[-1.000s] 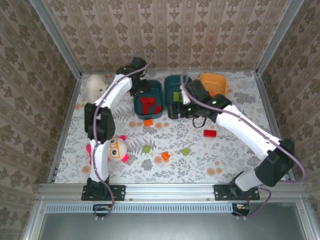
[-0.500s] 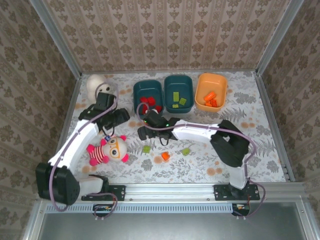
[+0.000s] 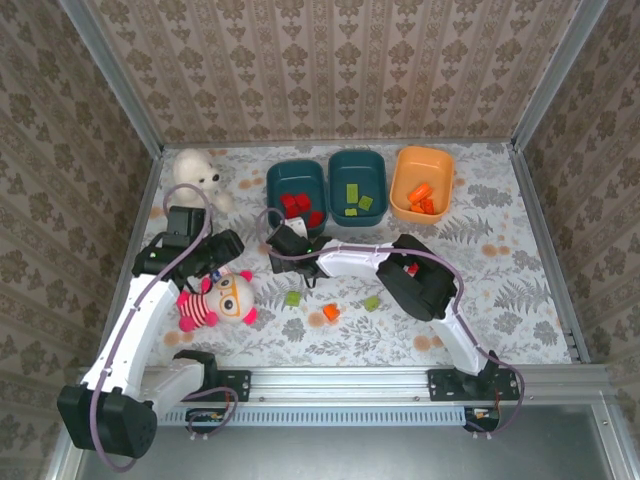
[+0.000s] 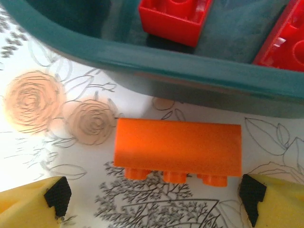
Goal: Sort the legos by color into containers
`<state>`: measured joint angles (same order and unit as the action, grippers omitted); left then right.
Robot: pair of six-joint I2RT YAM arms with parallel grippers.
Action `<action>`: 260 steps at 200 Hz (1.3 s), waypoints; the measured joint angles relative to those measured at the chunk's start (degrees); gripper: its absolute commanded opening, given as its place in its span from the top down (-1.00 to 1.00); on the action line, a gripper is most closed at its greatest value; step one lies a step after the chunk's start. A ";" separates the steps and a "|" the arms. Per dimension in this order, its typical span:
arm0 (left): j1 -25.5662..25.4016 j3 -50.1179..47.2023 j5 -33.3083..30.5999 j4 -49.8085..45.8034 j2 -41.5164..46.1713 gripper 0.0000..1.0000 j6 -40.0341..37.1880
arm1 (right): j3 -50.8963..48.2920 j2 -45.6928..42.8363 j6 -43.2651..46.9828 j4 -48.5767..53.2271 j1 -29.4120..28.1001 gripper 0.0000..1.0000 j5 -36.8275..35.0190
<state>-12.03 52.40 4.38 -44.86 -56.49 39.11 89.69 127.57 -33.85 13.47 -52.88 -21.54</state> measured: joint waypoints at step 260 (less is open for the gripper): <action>-9.49 -5.05 9.49 7.74 -7.13 -0.33 -0.31 | -13.40 -31.19 -3.82 12.55 8.92 0.30 -0.68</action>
<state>-21.52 47.35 13.87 -37.12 -63.61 38.81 76.29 96.38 -37.67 26.02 -43.97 -22.22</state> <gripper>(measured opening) 0.663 0.497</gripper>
